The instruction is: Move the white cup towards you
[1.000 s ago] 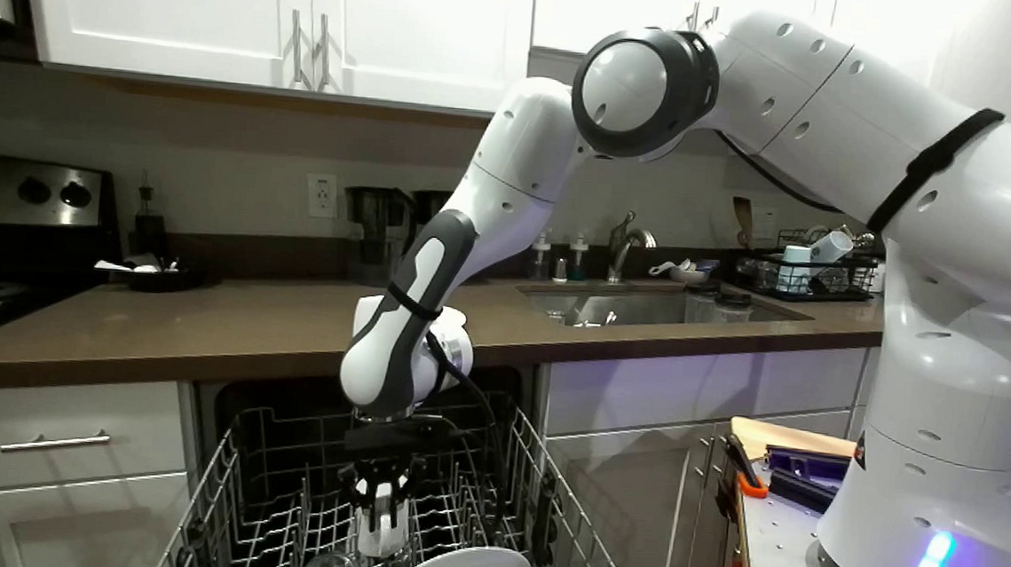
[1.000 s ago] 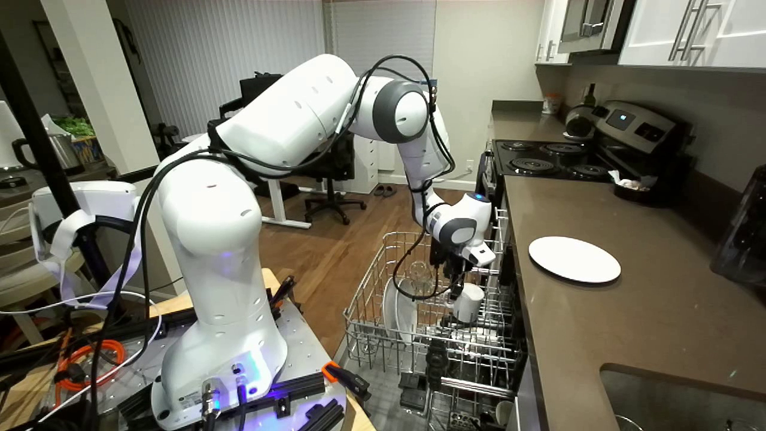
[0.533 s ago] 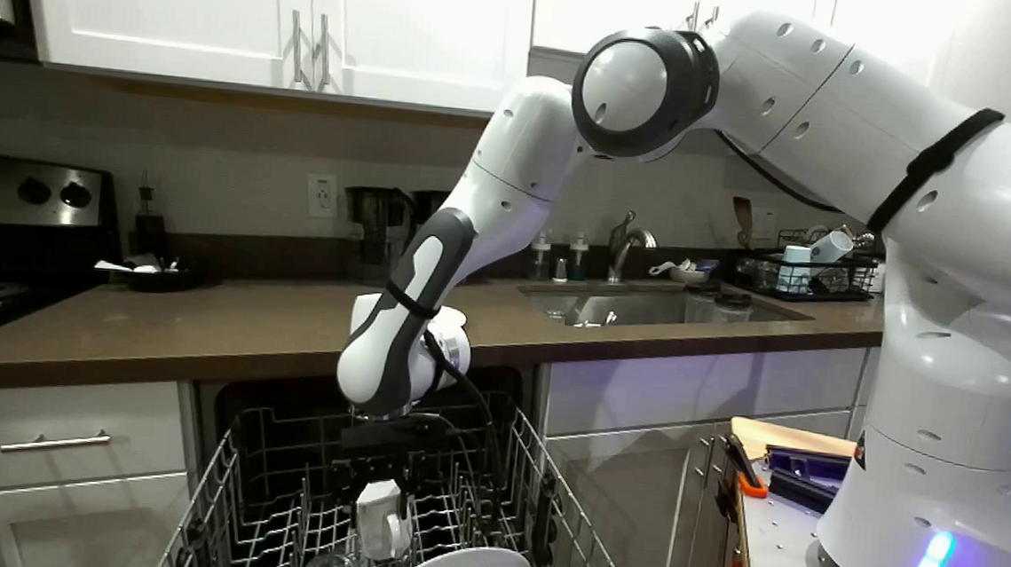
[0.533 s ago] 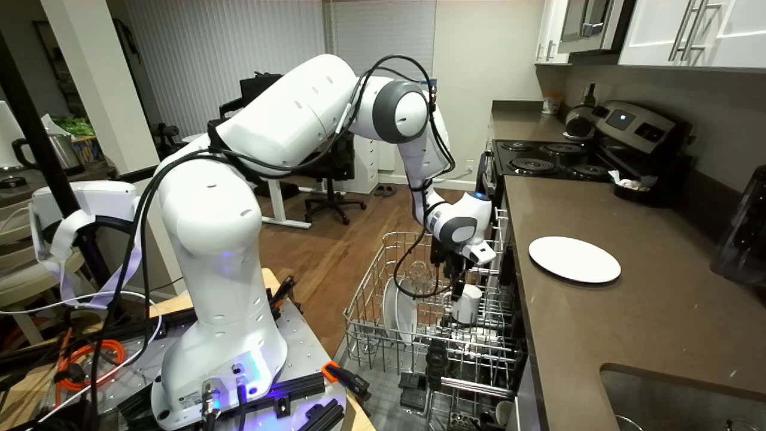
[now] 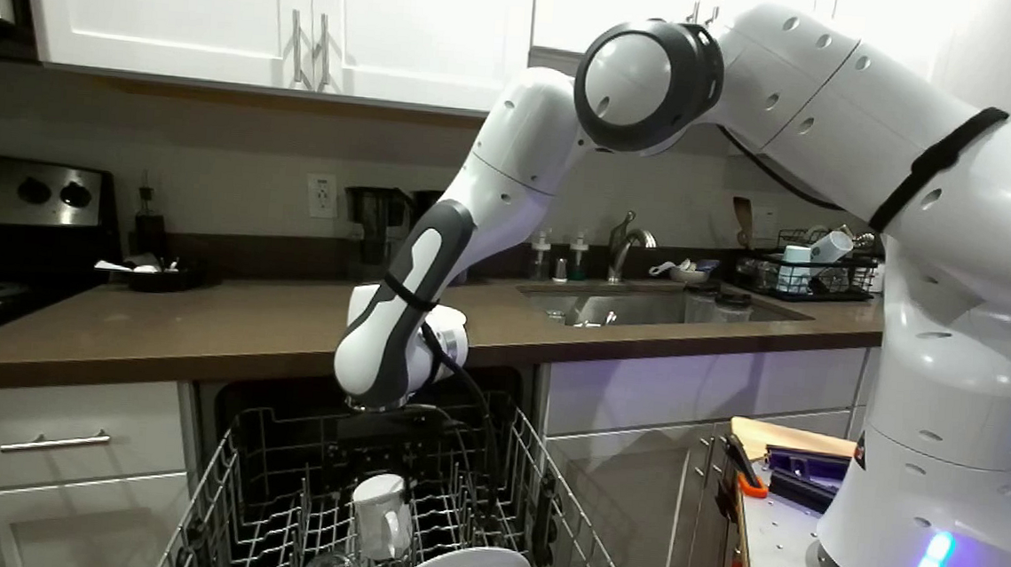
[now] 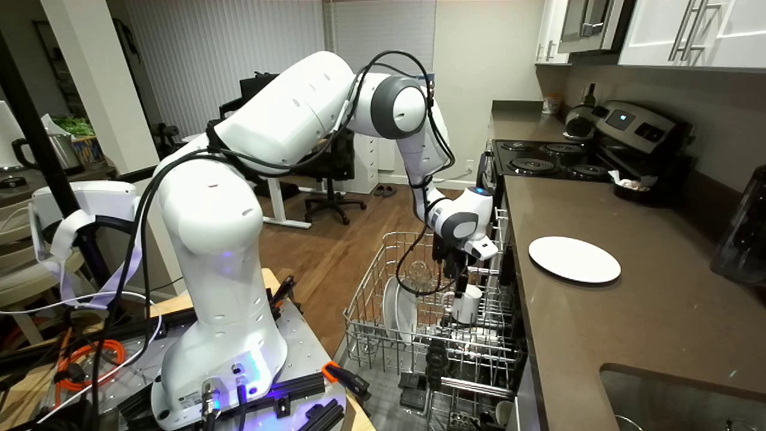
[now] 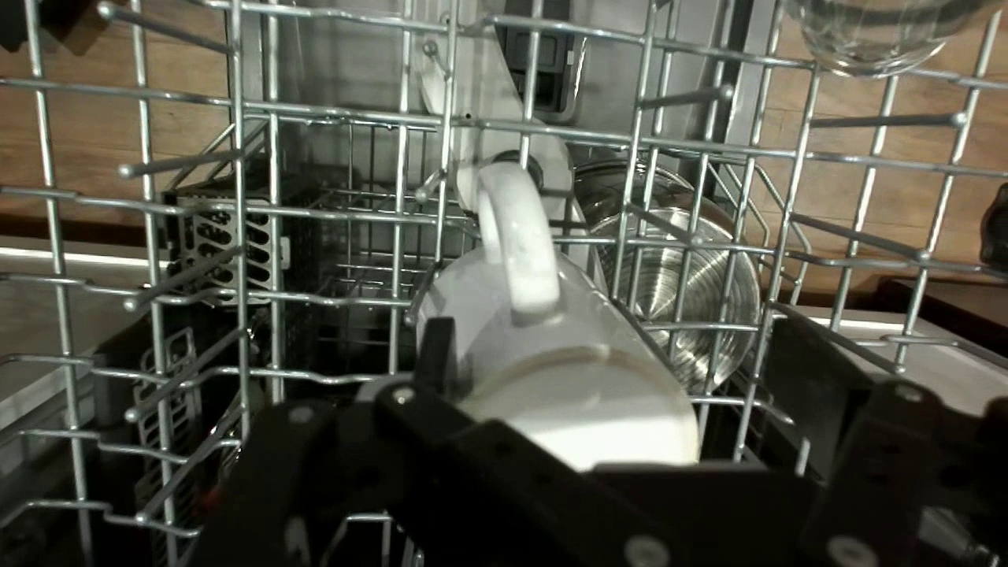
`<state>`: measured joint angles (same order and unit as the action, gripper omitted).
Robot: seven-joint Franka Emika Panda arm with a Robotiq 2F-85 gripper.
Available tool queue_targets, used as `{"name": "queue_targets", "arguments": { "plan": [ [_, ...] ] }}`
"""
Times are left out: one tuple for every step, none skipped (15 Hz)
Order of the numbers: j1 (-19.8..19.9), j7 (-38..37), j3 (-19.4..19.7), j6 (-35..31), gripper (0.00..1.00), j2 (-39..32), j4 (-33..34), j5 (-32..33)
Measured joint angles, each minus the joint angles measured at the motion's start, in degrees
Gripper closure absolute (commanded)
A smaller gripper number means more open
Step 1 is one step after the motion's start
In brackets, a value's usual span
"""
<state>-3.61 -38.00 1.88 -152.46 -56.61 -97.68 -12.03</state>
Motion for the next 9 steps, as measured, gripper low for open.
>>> {"name": "queue_targets", "arguments": {
  "plan": [
    [-0.38, -0.06, 0.32, 0.02, 0.0, 0.16, -0.05, 0.0],
    [-0.81, -0.13, 0.66, 0.03, 0.0, 0.35, -0.19, 0.0],
    [-1.31, -0.26, 1.08, 0.05, 0.0, 0.54, -0.31, 0.0],
    [-1.89, -0.52, 1.55, 0.06, 0.0, 0.78, -0.5, 0.0],
    [-2.49, -0.73, 2.04, 0.06, 0.0, 1.12, -0.72, 0.0],
    [-3.12, -0.93, 2.54, 0.06, 0.0, 1.47, -0.88, 0.0],
    [-3.73, -1.19, 3.01, 0.06, 0.0, 1.84, -1.0, 0.0],
    [-4.33, -1.51, 3.47, 0.09, 0.0, 2.24, -1.18, 0.02],
    [-4.9, -1.83, 3.88, 0.16, 0.0, 2.68, -1.45, 0.02]
  ]
}}
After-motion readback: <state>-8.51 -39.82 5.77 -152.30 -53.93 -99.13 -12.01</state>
